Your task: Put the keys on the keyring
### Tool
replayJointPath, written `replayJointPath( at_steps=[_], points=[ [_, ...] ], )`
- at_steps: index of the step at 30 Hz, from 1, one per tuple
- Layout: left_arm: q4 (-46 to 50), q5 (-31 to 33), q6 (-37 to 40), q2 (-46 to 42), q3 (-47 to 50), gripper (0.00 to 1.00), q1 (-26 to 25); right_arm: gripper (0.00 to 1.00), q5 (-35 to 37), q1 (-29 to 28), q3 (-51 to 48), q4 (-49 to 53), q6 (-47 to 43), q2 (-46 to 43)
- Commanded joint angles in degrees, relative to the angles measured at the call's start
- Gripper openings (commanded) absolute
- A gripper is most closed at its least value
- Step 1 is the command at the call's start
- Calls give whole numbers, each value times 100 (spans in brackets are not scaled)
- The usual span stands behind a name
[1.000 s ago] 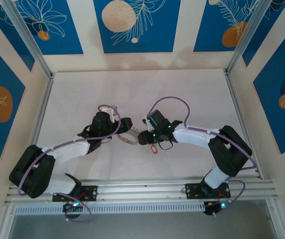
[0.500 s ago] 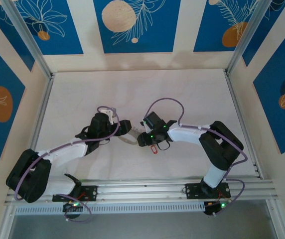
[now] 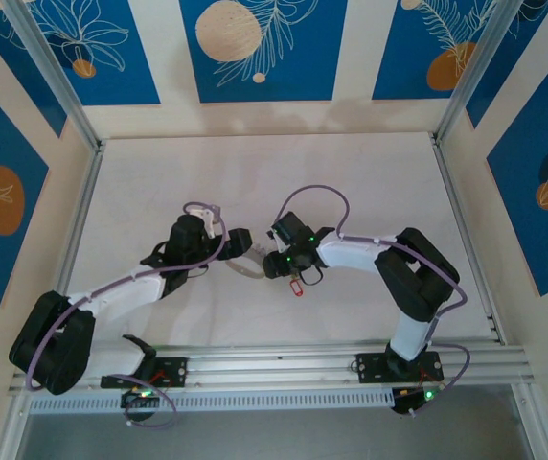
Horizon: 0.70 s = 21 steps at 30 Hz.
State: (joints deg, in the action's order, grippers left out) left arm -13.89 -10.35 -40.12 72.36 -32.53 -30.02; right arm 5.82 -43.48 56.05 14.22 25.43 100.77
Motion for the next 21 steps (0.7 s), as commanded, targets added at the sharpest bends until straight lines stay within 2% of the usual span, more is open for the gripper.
replayJointPath(
  at_steps=[1, 5, 14, 21],
  points=[
    [126, -159, -22, -99, -148, 92, 115, 50, 16, 31, 212, 126, -108, 102],
    [110, -204, -32, -106, -149, 100, 150, 50, 15, 52, 270, 142, -143, 137],
    [-323, -270, -410, -223, 73, 100, 261, 49, 20, 90, 353, 178, -220, 189],
    [-370, -685, -761, -127, 25, 100, 374, 48, -2, 62, 235, 269, -228, -76]
  ],
)
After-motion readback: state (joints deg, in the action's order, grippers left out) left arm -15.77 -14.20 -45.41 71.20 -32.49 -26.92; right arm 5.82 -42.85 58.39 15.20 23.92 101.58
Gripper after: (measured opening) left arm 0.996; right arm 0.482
